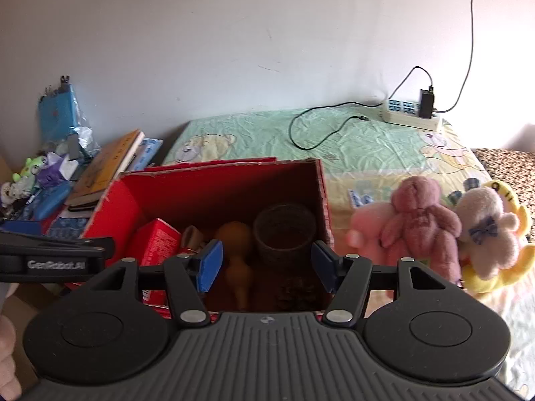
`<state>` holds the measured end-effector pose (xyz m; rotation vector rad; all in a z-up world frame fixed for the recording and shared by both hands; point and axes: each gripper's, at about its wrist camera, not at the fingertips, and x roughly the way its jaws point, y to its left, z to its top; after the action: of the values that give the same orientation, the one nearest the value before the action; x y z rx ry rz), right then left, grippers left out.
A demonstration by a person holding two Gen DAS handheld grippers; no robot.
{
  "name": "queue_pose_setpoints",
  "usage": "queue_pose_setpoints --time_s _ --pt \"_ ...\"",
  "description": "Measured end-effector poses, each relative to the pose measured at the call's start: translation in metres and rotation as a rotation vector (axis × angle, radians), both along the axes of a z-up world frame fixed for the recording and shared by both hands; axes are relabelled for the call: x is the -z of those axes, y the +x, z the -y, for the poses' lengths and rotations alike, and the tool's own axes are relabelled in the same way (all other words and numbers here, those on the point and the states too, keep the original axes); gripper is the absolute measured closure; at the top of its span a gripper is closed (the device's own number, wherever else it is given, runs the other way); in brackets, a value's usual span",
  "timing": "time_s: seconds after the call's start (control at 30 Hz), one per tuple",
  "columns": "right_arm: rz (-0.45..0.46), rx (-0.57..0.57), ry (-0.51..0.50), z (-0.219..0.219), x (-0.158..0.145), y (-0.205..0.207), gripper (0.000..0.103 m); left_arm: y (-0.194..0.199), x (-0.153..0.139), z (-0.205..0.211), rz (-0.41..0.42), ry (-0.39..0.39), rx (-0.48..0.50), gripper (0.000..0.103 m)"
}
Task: Organize objects
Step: 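Withdraw the right gripper up and back from the red box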
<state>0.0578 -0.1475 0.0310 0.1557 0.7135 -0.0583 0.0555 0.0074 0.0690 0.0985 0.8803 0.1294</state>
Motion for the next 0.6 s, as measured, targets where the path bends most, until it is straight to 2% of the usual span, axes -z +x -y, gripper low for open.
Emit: queue_pose_setpoints --time_s 0.2,0.6 --pt "-0.019 -0.015 -0.021 0.012 -0.002 -0.011 0.033 -0.015 0.005 0.014 -0.036 -0.044 -0.024 0.002" --pt "-0.060 -0.128 0.010 0.030 0.008 -0.029 0.032 -0.037 0.027 0.044 -0.121 0.005 -0.134 0.002"
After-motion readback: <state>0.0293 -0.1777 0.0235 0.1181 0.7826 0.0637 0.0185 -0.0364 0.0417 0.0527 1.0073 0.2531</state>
